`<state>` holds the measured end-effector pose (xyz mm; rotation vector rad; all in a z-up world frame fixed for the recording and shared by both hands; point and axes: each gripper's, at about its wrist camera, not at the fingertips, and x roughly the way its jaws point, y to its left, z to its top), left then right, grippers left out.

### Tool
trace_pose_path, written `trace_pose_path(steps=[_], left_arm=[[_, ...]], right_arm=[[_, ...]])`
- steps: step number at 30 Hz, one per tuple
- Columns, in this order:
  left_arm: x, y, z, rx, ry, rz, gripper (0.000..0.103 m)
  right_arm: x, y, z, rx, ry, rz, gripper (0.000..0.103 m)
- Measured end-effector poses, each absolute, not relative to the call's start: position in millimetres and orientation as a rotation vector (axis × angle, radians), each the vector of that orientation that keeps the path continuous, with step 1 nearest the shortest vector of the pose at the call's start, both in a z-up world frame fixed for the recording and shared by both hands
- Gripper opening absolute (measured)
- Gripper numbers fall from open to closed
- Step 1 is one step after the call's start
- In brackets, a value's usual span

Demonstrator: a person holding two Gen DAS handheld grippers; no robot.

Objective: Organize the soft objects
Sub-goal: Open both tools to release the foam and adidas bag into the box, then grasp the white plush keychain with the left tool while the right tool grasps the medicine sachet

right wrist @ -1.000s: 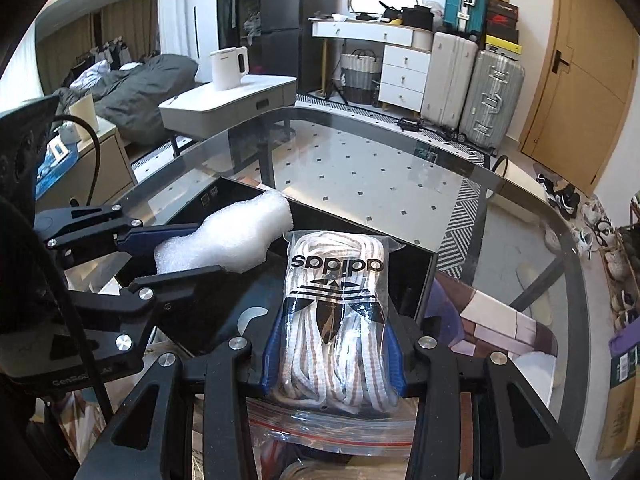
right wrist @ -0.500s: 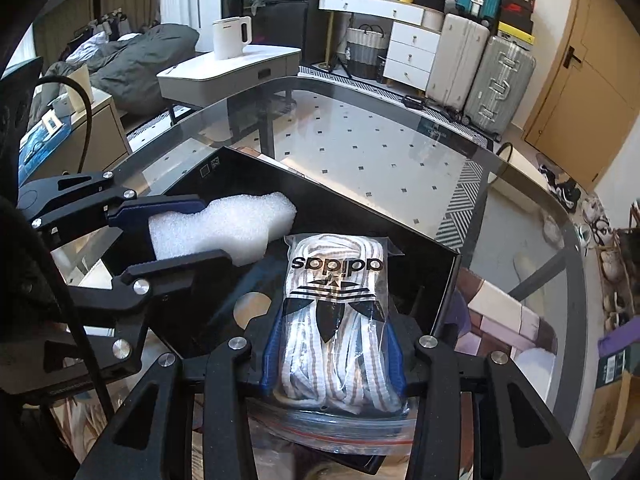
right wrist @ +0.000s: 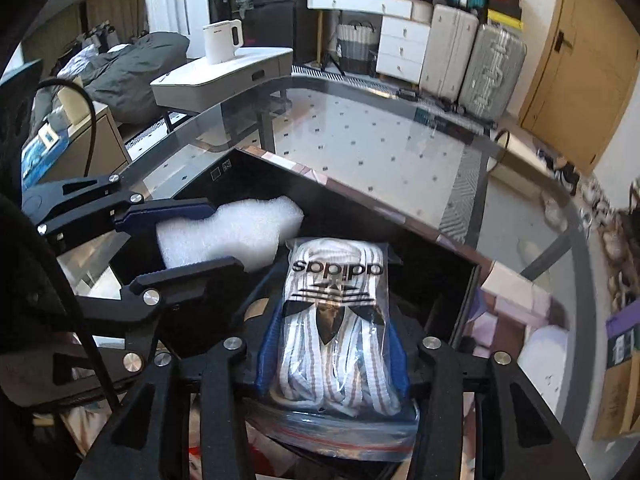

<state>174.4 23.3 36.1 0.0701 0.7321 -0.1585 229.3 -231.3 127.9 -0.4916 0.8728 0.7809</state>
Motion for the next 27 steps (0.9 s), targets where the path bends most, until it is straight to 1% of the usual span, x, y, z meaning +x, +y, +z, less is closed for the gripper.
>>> trace_pose_path(steps=[1,2,3,4,5,6,7,8,9,10,11,13,14,15,19,27], left_arm=[[174.0,23.5,36.1,0.063,0.732,-0.164,0.043],[173.2,24.2,37.1,0.049,0.734,-0.177,0.048],[172.2,23.7,37.5,0.043,0.734,-0.185,0.051],[170.3,22.7,38.8,0.041,0.733,-0.195,0.058],[167.5,21.1,40.6,0.044,0.727,-0.198,0.063],[163.9,19.9,43.2,0.049,0.715,-0.191,0.063],[161.6,19.2,45.0,0.049,0.711,-0.191,0.067],[159.5,19.0,47.0,0.048,0.707,-0.187,0.078],[156.5,19.0,49.3,0.045,0.700,-0.172,0.085],[152.8,19.6,51.9,0.039,0.684,-0.160,0.094],[147.0,20.7,55.8,0.027,0.661,-0.153,0.097],[140.7,23.4,59.7,0.011,0.645,-0.145,0.099],[136.1,24.5,62.3,0.003,0.634,-0.129,0.101],[133.7,27.2,63.3,0.000,0.628,-0.116,0.103],[116.8,35.5,67.5,-0.041,0.597,-0.077,0.103],[89.6,40.2,67.7,-0.091,0.571,-0.040,0.103]], right_arm=[[226.5,-235.1,130.1,-0.500,0.847,0.780,0.050],[225.8,-237.0,132.8,-0.498,0.829,0.777,0.053],[224.4,-240.5,136.6,-0.492,0.809,0.773,0.059],[223.2,-244.9,141.5,-0.479,0.793,0.773,0.063],[222.3,-249.4,145.8,-0.468,0.781,0.768,0.070],[221.5,-253.2,149.5,-0.458,0.773,0.760,0.076],[220.3,-259.5,154.4,-0.439,0.764,0.753,0.079],[219.6,-263.7,157.4,-0.429,0.758,0.747,0.085],[218.8,-269.5,161.3,-0.414,0.752,0.734,0.088],[217.1,-273.5,164.7,-0.402,0.749,0.726,0.089],[215.5,-278.8,168.5,-0.384,0.745,0.717,0.090],[210.4,-291.6,175.3,-0.332,0.735,0.703,0.097],[206.5,-296.1,177.8,-0.311,0.732,0.704,0.101],[203.1,-301.5,180.1,-0.282,0.729,0.708,0.102],[182.8,-322.0,186.9,-0.175,0.706,0.739,0.102],[146.1,-345.8,187.3,-0.126,0.673,0.738,0.102]])
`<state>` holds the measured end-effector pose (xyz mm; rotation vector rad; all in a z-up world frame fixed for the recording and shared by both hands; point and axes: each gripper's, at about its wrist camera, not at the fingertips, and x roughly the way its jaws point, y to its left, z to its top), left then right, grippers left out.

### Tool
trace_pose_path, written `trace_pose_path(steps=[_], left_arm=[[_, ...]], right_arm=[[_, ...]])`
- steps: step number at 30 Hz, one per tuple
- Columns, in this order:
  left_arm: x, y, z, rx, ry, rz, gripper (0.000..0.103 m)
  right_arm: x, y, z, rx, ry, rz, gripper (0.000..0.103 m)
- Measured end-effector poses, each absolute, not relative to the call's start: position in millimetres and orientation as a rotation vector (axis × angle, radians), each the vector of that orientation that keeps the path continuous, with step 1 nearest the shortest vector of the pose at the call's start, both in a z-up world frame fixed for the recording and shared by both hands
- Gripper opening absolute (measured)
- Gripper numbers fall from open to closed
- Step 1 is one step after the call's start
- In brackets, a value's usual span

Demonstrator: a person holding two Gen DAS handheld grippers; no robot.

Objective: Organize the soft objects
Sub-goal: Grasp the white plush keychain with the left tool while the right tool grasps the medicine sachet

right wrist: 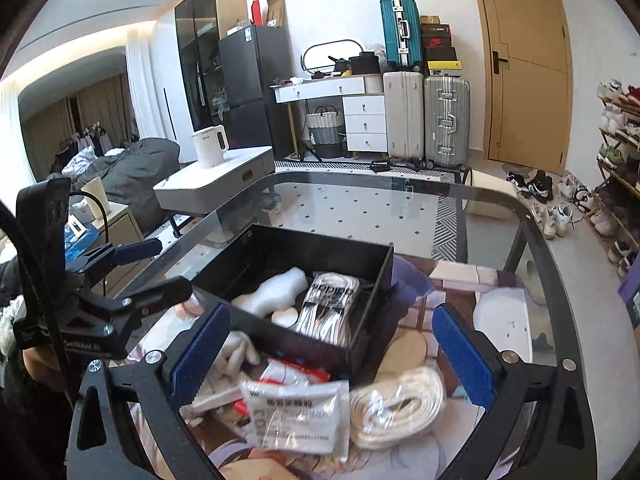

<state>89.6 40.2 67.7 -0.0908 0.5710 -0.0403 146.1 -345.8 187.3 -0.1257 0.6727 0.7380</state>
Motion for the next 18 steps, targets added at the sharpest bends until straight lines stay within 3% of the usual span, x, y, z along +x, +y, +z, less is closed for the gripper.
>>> trace_pose_path(steps=[18], left_arm=[[67.7,33.1,36.1,-0.073,0.637,-0.007,0.103]], right_arm=[[115.0,-353.6,145.7,-0.151,0.739,0.772,0.102]])
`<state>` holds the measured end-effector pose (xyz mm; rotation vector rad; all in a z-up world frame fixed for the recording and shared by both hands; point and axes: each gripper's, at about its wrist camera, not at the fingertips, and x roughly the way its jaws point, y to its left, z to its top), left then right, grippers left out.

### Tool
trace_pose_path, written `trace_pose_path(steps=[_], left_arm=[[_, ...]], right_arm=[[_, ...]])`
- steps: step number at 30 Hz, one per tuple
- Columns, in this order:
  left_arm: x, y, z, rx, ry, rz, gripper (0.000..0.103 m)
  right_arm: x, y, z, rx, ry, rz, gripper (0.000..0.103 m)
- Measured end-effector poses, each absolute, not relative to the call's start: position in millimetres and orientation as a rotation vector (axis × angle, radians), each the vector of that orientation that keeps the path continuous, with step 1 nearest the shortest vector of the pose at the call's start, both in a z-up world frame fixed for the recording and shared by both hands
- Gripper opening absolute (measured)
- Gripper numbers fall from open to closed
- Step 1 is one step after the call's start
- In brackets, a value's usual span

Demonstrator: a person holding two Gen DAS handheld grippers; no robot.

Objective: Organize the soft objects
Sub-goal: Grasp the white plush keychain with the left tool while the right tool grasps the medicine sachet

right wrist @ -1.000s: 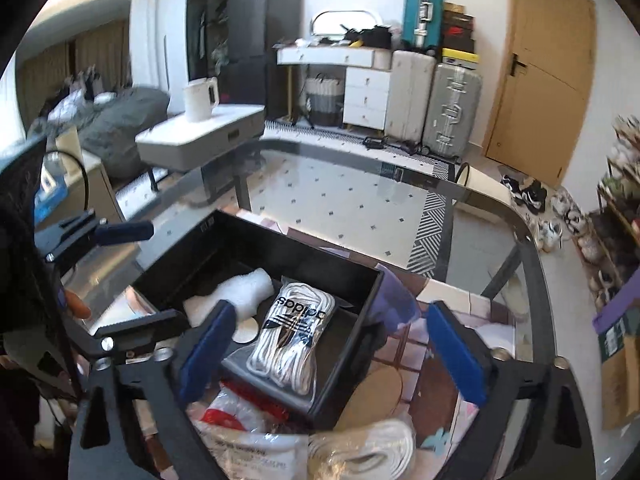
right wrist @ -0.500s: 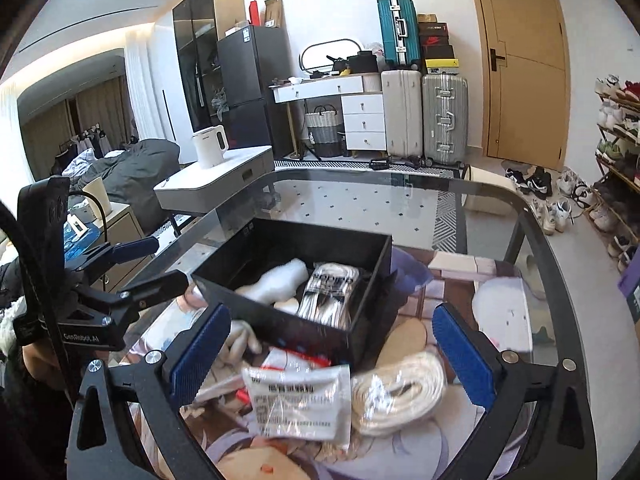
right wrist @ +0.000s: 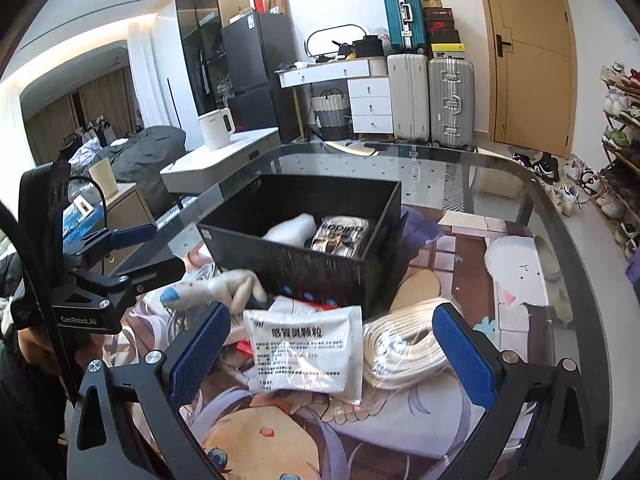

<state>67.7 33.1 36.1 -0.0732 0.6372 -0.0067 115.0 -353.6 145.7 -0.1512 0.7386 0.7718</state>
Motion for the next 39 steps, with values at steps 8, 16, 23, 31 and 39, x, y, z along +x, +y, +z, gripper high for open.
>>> trace_pose_path(steps=[8,16,23,31,39], left_arm=[[64.4,29.0,26.7,-0.078,0.656,-0.013,0.103],[65.1,31.6,22.6,-0.087,0.664,-0.011,0.103],[64.9,32.9,20.6,-0.085,0.665,-0.015,0.103],[66.7,35.7,20.9,-0.106,0.663,-0.011,0.103],[67.7,37.7,20.5,-0.109,0.672,-0.018,0.103]], right_arm=[[113.5,-344.7,127.3,-0.192,0.784,0.773,0.102],[117.0,-333.1,107.6,-0.233,0.833,0.766,0.102],[115.8,-328.2,103.6,-0.241,0.821,0.770,0.102],[118.2,-321.6,100.3,-0.229,0.841,0.817,0.102],[125.0,-320.4,91.4,-0.218,0.865,0.820,0.102]])
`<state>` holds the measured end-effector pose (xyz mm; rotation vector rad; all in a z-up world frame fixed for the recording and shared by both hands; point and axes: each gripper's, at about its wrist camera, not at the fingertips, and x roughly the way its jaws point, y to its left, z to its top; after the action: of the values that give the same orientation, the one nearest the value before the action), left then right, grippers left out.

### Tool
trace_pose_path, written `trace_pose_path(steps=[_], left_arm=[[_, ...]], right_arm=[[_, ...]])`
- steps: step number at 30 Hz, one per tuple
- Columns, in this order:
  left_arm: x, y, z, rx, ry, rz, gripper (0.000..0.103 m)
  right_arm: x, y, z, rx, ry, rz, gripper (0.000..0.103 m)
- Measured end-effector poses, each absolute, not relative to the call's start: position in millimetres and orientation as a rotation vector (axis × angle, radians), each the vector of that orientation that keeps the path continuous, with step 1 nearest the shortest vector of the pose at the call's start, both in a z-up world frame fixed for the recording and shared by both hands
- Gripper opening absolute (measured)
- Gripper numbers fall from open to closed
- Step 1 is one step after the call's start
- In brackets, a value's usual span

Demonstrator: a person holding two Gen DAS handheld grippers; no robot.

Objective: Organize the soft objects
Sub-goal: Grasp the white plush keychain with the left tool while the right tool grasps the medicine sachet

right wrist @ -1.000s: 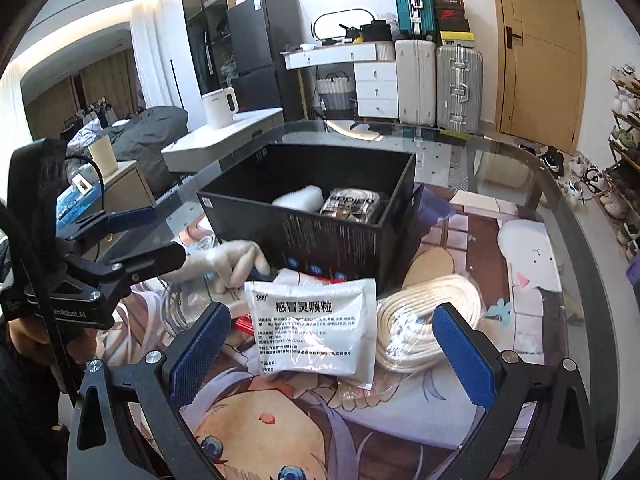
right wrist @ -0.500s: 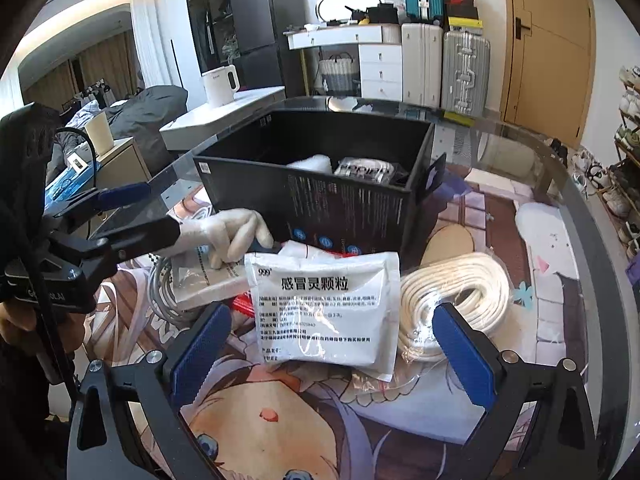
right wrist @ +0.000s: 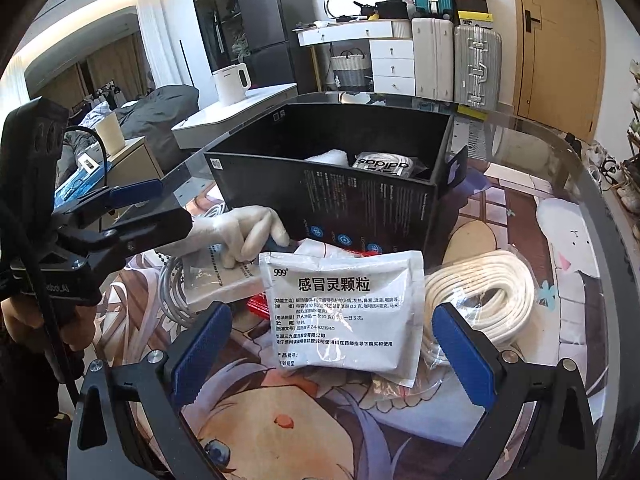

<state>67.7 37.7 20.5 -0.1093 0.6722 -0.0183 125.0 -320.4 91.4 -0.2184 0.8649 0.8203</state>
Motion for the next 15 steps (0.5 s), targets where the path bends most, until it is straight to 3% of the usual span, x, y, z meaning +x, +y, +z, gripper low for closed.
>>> trace_pose_path(steps=[10,15], left_arm=[[70.2,38.5,19.2,-0.113,0.675,-0.014,0.103],[71.8,39.4,17.4,-0.105,0.685,-0.017,0.103]], right_arm=[[120.8,-307.3,82.6,-0.272,0.865,0.793,0.101],[123.3,-305.3,81.0,-0.296,0.856,0.759,0.087]])
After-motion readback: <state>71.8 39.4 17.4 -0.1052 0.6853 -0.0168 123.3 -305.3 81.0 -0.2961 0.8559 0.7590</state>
